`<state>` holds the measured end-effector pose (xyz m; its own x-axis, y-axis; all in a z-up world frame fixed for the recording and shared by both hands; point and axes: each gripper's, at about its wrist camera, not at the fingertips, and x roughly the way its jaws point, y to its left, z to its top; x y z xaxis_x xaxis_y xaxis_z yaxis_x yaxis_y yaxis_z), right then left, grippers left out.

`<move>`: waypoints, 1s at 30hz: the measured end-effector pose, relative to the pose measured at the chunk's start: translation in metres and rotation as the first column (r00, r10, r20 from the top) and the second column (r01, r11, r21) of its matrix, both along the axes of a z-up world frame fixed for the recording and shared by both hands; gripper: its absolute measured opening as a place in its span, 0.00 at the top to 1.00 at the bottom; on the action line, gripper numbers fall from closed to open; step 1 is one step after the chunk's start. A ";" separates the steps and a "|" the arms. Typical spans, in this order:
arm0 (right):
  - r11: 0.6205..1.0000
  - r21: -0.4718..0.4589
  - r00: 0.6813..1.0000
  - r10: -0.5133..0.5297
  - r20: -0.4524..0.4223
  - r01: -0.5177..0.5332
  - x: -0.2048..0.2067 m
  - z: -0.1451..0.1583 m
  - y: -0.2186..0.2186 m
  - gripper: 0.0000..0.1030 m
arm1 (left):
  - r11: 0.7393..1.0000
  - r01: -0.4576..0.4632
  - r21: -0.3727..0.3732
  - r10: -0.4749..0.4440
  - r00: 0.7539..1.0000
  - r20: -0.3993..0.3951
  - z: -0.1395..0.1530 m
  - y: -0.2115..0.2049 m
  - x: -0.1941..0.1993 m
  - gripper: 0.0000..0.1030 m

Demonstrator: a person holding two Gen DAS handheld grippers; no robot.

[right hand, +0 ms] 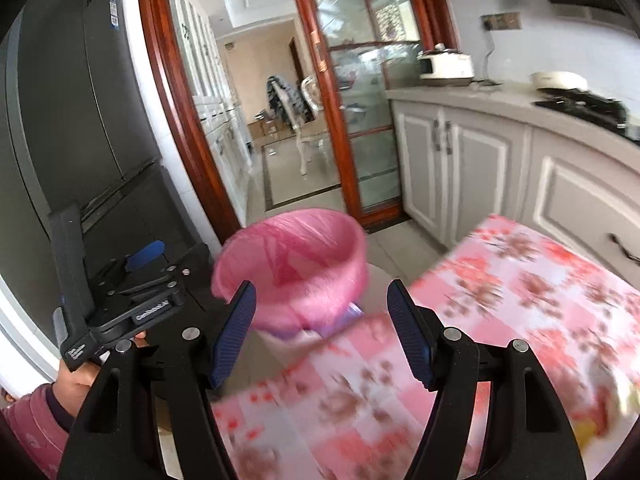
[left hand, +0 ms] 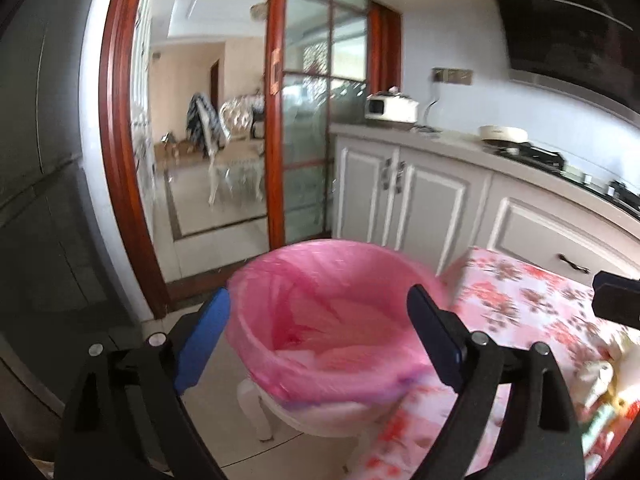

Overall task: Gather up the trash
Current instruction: 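Return both tools to the table and grasp tissue with the left gripper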

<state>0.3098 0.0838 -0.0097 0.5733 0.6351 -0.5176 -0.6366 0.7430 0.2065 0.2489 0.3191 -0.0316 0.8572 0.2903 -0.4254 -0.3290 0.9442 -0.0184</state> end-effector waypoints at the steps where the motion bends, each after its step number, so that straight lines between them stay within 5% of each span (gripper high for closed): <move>1: 1.000 -0.011 1.000 -0.015 0.010 0.015 -0.007 0.000 -0.012 0.37 | 1.000 0.009 -0.005 -0.009 1.000 0.002 0.000 -0.010 -0.006 0.15; 9: 0.974 -0.023 0.973 -0.224 0.050 0.225 -0.060 -0.008 -0.149 0.37 | 0.985 0.158 -0.066 -0.162 0.985 -0.061 -0.016 -0.111 -0.037 0.14; 15: 0.926 -0.009 0.926 -0.378 0.007 0.378 -0.084 -0.031 -0.239 0.37 | 0.948 0.284 -0.144 -0.304 0.942 -0.141 -0.050 -0.180 -0.041 0.14; 23: 0.874 -0.028 0.873 -0.486 -0.033 0.485 -0.122 -0.072 -0.302 0.37 | 0.896 0.430 -0.110 -0.443 0.877 -0.186 -0.089 -0.254 -0.066 0.21; 30: 0.848 -0.036 0.846 -0.530 -0.063 0.529 -0.130 -0.101 -0.328 0.37 | 0.895 0.442 -0.065 -0.444 0.864 -0.238 -0.117 -0.279 -0.067 0.30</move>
<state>0.1795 -0.2443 -0.1105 0.7829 0.2361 -0.5756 -0.1305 0.9669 0.2192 0.1820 0.0406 -0.1486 0.7658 -0.0999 -0.6353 0.1284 0.9917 -0.0012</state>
